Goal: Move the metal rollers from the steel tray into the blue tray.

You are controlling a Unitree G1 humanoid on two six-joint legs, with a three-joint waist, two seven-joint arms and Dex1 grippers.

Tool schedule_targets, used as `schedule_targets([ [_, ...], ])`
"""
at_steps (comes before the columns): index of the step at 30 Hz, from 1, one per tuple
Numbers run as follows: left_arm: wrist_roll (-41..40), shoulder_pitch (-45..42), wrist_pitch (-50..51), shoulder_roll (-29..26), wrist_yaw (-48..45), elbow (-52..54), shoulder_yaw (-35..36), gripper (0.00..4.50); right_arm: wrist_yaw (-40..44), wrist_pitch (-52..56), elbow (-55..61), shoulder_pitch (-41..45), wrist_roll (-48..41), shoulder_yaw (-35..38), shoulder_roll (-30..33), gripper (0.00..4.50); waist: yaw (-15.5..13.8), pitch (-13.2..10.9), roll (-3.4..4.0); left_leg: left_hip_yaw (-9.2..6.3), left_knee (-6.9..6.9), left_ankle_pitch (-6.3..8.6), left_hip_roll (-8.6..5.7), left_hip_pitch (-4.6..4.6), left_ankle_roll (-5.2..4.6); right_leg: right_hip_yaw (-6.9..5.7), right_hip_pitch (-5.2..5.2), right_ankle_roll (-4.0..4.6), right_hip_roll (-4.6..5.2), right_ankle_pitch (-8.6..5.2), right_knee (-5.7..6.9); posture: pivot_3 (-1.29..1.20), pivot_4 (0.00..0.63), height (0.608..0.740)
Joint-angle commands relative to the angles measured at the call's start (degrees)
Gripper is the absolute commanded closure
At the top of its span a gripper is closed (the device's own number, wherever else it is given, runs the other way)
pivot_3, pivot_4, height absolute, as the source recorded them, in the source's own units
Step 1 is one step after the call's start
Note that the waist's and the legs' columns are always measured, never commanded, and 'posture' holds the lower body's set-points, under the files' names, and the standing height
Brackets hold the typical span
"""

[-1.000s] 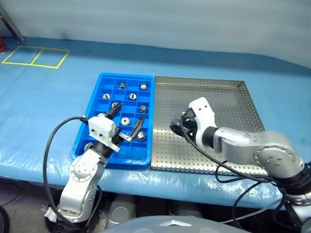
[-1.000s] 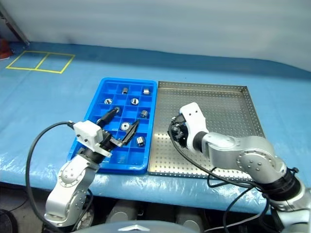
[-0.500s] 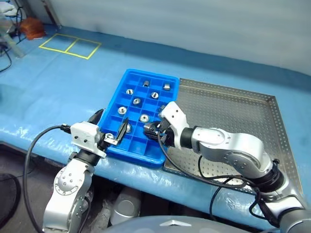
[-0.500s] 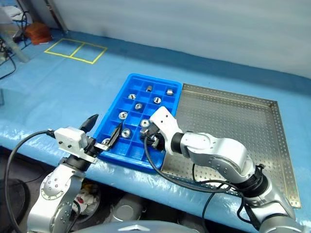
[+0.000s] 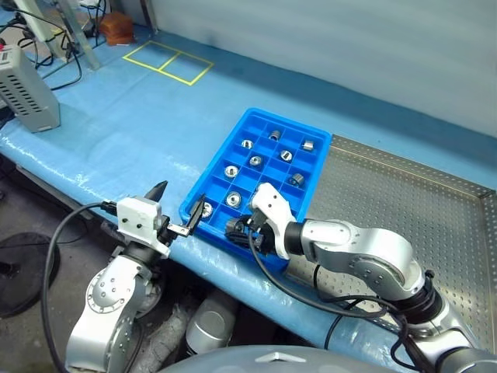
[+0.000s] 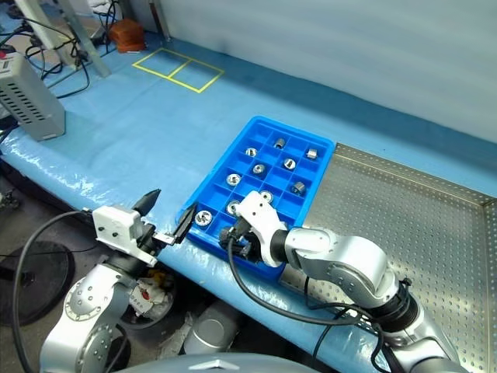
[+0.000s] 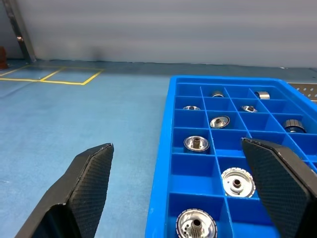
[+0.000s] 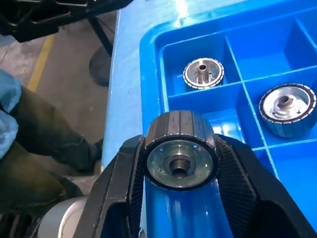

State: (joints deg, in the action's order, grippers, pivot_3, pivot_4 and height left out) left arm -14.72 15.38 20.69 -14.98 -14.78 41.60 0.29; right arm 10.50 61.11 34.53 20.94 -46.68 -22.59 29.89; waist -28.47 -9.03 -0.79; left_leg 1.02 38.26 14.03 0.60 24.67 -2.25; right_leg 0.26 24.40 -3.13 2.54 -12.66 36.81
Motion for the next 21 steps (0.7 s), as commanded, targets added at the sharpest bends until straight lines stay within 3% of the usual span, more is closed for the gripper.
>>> schedule_targets([
  [1, -0.85, -0.73, -0.73, -0.09, -0.7, 2.29, -0.54, 0.0, 1.04, 1.06, 2.66, -0.67, 0.55, 2.81, 0.28, 2.76, -0.33, 0.01, 0.0, 0.07, 0.0, 0.0, 0.01, 0.0, 0.01, -0.02, 0.01, 0.01, -0.01, 0.01, 0.0, 0.48, 0.15, 0.74],
  [11, -1.39, -1.56, -0.99, -0.65, -2.86, 1.4, -1.99, 0.0, 1.81, 3.06, 2.0, -3.81, 3.71, 4.19, -0.81, 2.76, -0.81, 0.03, 0.01, 0.06, -0.01, 0.0, 0.02, 0.03, 0.1, -0.19, 0.0, 0.02, -0.03, -0.02, 0.0, 0.47, 0.15, 0.74],
  [19, -1.56, -1.67, -1.28, -0.8, -3.34, 1.09, -2.33, 0.0, 2.58, 3.73, 2.85, -4.56, 5.58, 5.18, -2.03, 0.15, -0.65, 0.08, 0.02, 0.06, -0.01, 0.0, 0.04, 0.02, 0.11, -0.2, 0.0, -0.05, -0.05, -0.06, 0.0, 0.46, 0.15, 0.74],
  [21, -1.59, -1.89, -1.37, -0.88, -3.52, 0.85, -2.42, 0.0, 3.18, 2.95, 3.43, -4.59, 6.2, 5.61, -1.85, 0.07, -0.67, 0.08, 0.02, 0.04, -0.02, 0.0, 0.04, 0.03, 0.11, -0.21, 0.0, -0.04, -0.05, -0.05, 0.0, 0.46, 0.15, 0.74],
])
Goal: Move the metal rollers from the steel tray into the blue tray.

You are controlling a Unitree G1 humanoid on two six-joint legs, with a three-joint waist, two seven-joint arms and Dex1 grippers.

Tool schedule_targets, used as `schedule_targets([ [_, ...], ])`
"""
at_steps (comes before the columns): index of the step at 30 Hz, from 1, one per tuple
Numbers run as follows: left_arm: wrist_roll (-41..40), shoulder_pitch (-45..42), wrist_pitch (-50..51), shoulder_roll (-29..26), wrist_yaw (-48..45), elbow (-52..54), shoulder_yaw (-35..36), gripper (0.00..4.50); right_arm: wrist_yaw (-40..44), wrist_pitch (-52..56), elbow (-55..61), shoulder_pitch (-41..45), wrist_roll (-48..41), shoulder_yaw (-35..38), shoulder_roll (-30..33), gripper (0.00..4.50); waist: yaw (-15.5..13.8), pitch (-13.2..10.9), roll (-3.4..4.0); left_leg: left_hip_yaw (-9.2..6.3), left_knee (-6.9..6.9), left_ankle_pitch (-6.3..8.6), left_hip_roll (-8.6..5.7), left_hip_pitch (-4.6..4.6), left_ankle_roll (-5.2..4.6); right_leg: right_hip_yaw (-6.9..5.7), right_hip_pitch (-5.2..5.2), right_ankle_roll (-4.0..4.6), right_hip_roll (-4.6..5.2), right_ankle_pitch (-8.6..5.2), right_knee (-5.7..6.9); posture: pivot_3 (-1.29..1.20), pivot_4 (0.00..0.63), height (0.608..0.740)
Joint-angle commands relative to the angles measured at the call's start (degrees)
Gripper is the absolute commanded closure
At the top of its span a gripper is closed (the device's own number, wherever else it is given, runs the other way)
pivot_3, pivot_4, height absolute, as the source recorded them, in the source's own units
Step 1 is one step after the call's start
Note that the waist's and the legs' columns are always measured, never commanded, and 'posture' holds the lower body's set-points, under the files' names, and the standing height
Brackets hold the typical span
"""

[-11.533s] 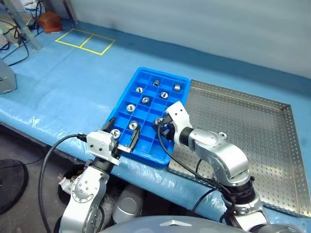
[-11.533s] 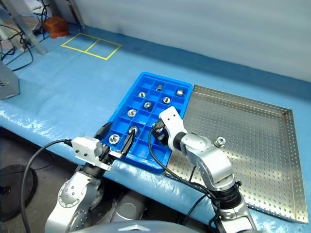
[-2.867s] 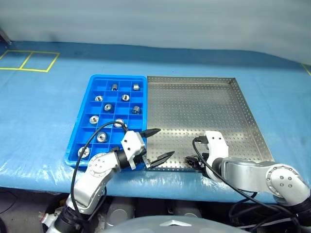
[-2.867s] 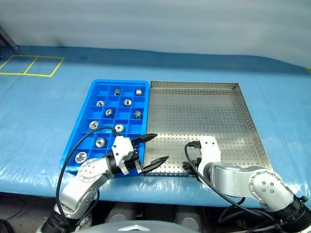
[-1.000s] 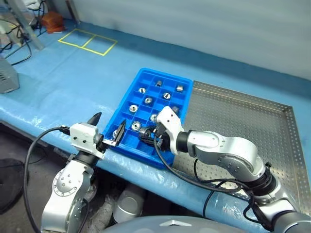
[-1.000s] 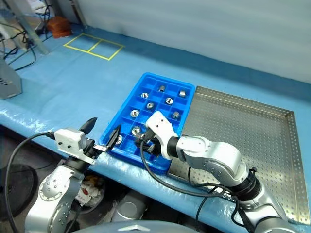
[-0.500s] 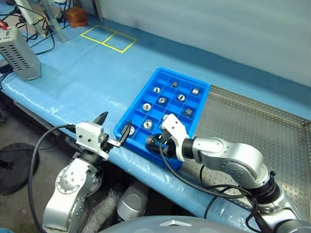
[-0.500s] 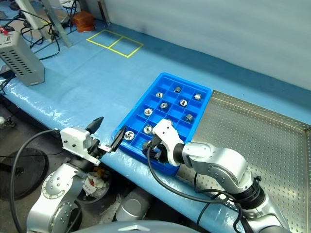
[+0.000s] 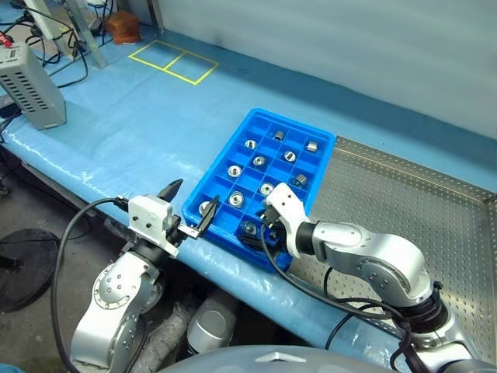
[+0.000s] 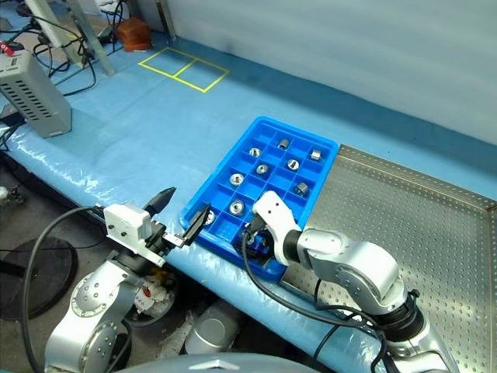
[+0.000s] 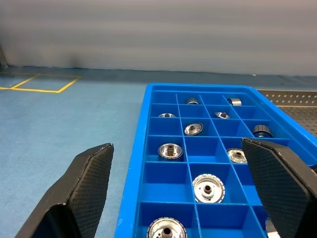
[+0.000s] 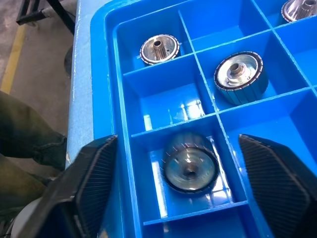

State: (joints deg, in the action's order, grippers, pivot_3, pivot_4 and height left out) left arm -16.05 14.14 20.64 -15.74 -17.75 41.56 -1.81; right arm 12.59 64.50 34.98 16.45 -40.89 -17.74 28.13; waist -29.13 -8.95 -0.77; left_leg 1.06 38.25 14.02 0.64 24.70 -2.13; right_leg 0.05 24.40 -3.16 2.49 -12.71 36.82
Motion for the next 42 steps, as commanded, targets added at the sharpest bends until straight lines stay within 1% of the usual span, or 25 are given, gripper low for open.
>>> schedule_targets([
  [1, -0.33, -0.76, -1.37, -0.14, -0.68, 0.75, -0.36, 0.0, 1.66, -1.2, 3.44, -0.19, 0.64, 1.03, 0.11, 0.07, 0.0, 0.0, 0.0, 0.0, 0.0, 0.0, 0.0, 0.0, 0.0, 0.0, 0.0, 0.0, 0.0, 0.0, 0.0, 0.45, 0.15, 0.74],
  [5, -0.41, -1.47, -1.57, -0.19, -1.36, -0.12, -0.75, 0.0, 2.83, -3.92, 5.32, -1.1, 2.18, 2.48, 0.63, 0.07, 0.16, 0.02, -0.01, -0.01, 0.03, -0.01, 0.0, -0.01, 0.01, -0.01, -0.03, -0.07, 0.0, -0.04, 0.0, 0.42, 0.15, 0.74],
  [9, -0.51, -3.31, -1.67, -0.13, -2.24, -1.82, -1.7, 0.0, 2.06, -5.52, 6.29, -2.88, 4.24, 4.47, 0.55, 0.07, 0.73, 0.05, -0.01, -0.03, 0.06, -0.01, 0.0, -0.01, 0.02, -0.04, -0.06, -0.09, 0.0, -0.05, 0.01, 0.38, 0.15, 0.74],
  [13, -0.61, -5.92, -1.59, -0.31, -3.63, -3.98, -2.9, 0.0, 0.93, -6.57, 7.66, -5.28, 5.48, 7.02, -0.1, 0.07, 2.03, 0.07, -0.01, -0.05, 0.09, -0.02, 0.0, -0.01, 0.04, -0.06, -0.08, -0.09, 0.0, -0.05, 0.01, 0.34, 0.15, 0.74],
  [16, -0.3, -7.49, -1.37, -0.42, -4.23, -5.62, -3.4, 0.0, 0.0, -6.93, 8.61, -6.83, 6.51, 8.21, -0.3, 0.07, 3.62, 0.08, 0.0, -0.05, 0.1, -0.02, 0.0, -0.01, 0.03, -0.06, -0.1, -0.07, -0.01, -0.03, 0.01, 0.31, 0.15, 0.74],
  [19, 0.91, -9.2, -1.09, -0.81, -4.46, -7.47, -4.51, 0.0, -1.47, -7.2, 9.51, -8.35, 8.03, 9.66, -0.76, 0.07, 5.64, 0.09, 0.03, -0.09, 0.09, -0.03, 0.0, -0.04, 0.03, -0.06, -0.45, 0.05, -0.01, 0.04, 0.01, 0.28, 0.15, 0.74],
  [22, 2.22, -11.91, -1.85, -0.38, -4.75, -10.61, -6.12, 0.0, -3.85, -7.92, 10.5, -10.51, 9.86, 11.64, -1.96, 0.07, 7.72, 0.11, 0.07, -0.2, 0.14, -0.03, 0.0, -0.07, 0.03, -0.12, -0.57, 0.01, -0.02, -0.03, -0.01, 0.23, 0.15, 0.74],
  [24, 1.66, -13.33, -2.14, -0.11, -6.1, -12.0, -6.97, 0.0, -4.7, -8.67, 11.61, -12.01, 11.32, 12.11, -2.07, 0.07, 9.88, 0.12, 0.08, -0.29, 0.23, -0.03, -0.02, -0.06, 0.03, -0.14, -0.64, -0.01, -0.04, -0.06, -0.01, 0.21, 0.15, 0.74],
  [26, 2.03, -14.57, -2.42, -0.21, -7.23, -13.47, -7.86, 0.0, -5.23, -9.24, 12.76, -13.81, 12.54, 12.44, -1.91, 0.07, 11.44, 0.12, 0.09, -0.33, 0.29, -0.03, -0.03, -0.04, 0.02, -0.14, -0.68, 0.15, -0.03, -0.14, -0.02, 0.18, 0.15, 0.74],
  [29, 2.66, -16.61, -2.14, 0.04, -7.58, -15.81, -8.63, 0.0, -6.79, -9.61, 14.3, -16.8, 14.52, 13.26, -2.34, 0.07, 14.88, 0.13, 0.1, -0.42, 0.35, -0.03, -0.04, -0.05, 0.01, -0.13, -0.74, 0.28, -0.03, -0.17, -0.01, 0.14, 0.15, 0.74],
  [31, 4.05, -18.32, -2.1, 0.58, -6.75, -18.01, -9.25, 0.0, -8.8, -10.1, 15.03, -18.89, 16.51, 13.73, -3.26, 0.07, 17.67, 0.13, 0.1, -0.54, 0.39, -0.04, -0.03, -0.07, 0.01, -0.13, -0.78, 0.39, -0.04, -0.11, 0.03, 0.14, 0.15, 0.74],
  [32, 4.46, -18.84, -2.33, 0.74, -6.59, -18.85, -9.39, 0.0, -9.63, -10.3, 15.25, -19.57, 17.39, 13.66, -3.74, 0.07, 18.47, 0.13, 0.1, -0.69, 0.41, -0.04, -0.02, -0.09, 0.01, -0.13, -0.81, 0.4, -0.04, -0.11, 0.05, 0.13, 0.15, 0.74],
  [35, 4.84, -21.1, -3.05, 2.14, -7.03, -21.77, -10.34, 0.0, -13.13, -11.87, 15.91, -22.44, 19.26, 14.5, -8.11, 0.07, 21.59, 0.14, 0.11, -0.75, 0.44, -0.05, -0.03, -0.15, 0.0, -0.12, -0.89, 0.4, -0.05, -0.11, 0.08, 0.1, 0.15, 0.74],
  [39, 4.97, -23.13, -3.71, 2.75, -9.12, -24.13, -11.81, 0.0, -14.92, -13.32, 16.72, -25.37, 22.52, 13.71, -10.1, 0.07, 24.96, 0.14, 0.13, -0.76, 0.49, -0.06, -0.01, -0.15, -0.01, -0.06, -0.89, 0.38, -0.03, -0.1, 0.12, 0.07, 0.15, 0.74],
  [42, 4.7, -24.2, -3.99, 2.68, -10.53, -25.2, -12.49, 0.0, -15.5, -14.24, 16.92, -26.97, 24.82, 13.04, -10.42, 0.07, 26.63, 0.16, 0.16, -0.76, 0.5, -0.07, 0.03, -0.2, 0.0, -0.01, -0.89, 0.38, -0.04, -0.1, 0.16, 0.04, 0.15, 0.74],
])
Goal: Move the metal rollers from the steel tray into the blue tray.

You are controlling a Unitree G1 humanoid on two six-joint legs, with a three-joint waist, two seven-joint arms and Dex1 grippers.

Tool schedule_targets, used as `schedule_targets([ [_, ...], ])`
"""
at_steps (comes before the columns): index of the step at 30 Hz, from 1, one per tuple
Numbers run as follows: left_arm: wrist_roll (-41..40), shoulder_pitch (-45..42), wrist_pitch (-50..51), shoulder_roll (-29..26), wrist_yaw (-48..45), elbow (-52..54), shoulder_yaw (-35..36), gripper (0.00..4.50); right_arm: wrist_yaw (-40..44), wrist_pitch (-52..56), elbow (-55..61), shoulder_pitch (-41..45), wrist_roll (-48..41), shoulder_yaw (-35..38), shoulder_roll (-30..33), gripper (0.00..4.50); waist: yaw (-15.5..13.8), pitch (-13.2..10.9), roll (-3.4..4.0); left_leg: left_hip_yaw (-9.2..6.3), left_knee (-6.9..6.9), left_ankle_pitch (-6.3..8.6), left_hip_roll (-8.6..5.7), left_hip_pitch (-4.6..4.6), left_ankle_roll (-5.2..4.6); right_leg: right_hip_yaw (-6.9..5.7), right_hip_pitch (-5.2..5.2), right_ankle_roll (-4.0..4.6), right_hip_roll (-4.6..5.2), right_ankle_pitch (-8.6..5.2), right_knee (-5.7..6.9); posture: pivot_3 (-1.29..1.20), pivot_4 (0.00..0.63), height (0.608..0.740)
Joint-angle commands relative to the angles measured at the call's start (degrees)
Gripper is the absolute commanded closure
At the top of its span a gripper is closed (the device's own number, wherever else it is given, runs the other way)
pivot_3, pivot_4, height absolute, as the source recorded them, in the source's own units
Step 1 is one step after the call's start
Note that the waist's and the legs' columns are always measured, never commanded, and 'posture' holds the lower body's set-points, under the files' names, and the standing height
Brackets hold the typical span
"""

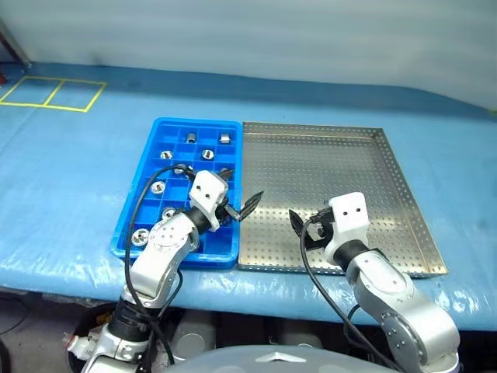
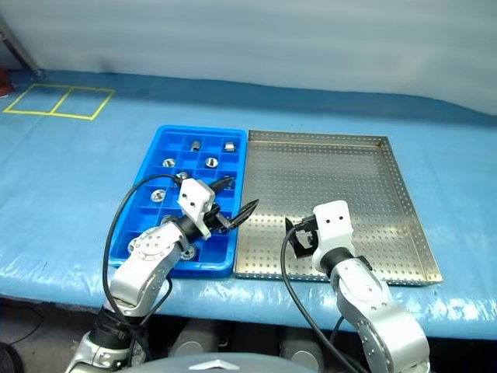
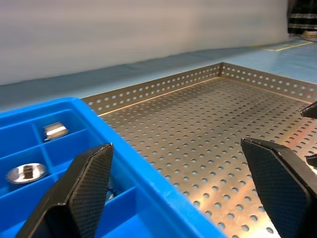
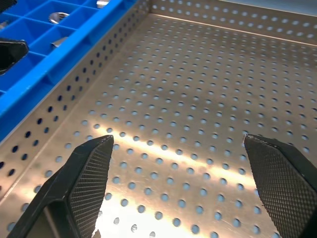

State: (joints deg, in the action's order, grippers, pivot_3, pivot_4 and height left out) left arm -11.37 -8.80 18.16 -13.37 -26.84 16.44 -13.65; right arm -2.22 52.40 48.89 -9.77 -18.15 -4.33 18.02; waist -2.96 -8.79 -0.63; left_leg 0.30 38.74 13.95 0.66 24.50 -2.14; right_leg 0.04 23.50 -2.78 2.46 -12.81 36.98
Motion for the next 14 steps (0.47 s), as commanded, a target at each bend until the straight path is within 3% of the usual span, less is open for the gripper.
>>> schedule_targets([
  [1, 0.04, -1.53, -1.52, 0.32, -1.69, -0.32, -0.76, 0.0, -0.77, -2.51, 3.08, -1.33, 2.63, -0.35, -0.48, 0.07, 0.74, 0.01, 0.01, 0.0, 0.0, -0.01, 0.03, -0.01, 0.0, 0.0, 0.0, 0.0, 0.0, 0.0, 0.02, 0.04, 0.15, 0.74],
  [14, -0.03, -1.98, -0.93, 0.27, -2.58, -0.65, -0.39, 0.0, -0.29, -4.06, 2.56, -2.84, 6.29, -0.73, -3.24, 0.07, 1.85, 0.02, 0.03, 0.08, 0.04, -0.04, 0.19, -0.06, -0.03, 0.18, 0.01, -0.08, 0.0, 0.02, 0.06, 0.04, 0.15, 0.74],
])
